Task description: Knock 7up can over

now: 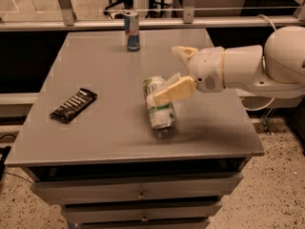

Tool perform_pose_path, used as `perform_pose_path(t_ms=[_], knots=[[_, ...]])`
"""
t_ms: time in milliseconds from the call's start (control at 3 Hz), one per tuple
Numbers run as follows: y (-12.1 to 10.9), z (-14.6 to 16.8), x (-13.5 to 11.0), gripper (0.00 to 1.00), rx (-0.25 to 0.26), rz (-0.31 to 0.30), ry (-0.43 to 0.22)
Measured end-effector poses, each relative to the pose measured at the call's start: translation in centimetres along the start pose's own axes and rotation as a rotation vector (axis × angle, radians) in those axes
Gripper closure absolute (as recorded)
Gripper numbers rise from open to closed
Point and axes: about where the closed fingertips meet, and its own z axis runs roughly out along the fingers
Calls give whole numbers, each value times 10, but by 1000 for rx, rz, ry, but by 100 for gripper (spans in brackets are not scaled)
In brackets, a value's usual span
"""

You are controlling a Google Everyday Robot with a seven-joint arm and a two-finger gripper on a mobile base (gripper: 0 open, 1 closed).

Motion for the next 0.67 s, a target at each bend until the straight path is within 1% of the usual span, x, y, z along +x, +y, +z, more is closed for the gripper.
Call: perform_pose_path(t_ms=[333,667], knots=[[-15,14,-19,0,20,0,-24],[-22,10,-23,0,33,2,-23]])
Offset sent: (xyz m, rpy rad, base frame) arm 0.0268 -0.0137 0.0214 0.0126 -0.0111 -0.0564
